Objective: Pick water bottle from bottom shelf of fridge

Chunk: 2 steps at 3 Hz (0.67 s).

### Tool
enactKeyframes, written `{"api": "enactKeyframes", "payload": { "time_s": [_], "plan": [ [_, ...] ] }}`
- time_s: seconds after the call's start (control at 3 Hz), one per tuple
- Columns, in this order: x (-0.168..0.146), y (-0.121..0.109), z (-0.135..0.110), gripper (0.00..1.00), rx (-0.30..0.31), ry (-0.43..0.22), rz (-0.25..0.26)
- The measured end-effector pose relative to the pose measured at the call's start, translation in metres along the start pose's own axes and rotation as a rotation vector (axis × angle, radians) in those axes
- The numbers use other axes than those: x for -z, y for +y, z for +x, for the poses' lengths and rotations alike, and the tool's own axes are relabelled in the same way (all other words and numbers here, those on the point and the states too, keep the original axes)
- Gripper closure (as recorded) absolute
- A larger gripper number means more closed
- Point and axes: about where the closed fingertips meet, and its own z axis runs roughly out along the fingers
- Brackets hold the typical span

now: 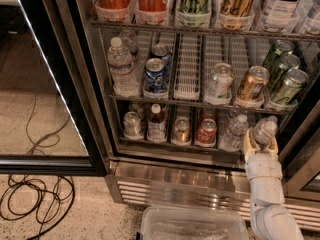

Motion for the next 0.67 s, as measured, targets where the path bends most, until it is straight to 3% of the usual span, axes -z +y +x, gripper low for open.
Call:
{"api": "enactKeyframes", "payload": {
  "time_s": [0.67],
  "plan": [
    [0.013, -0.004, -0.032, 1.0, 0.108, 0.043, -0.038]
  ]
}}
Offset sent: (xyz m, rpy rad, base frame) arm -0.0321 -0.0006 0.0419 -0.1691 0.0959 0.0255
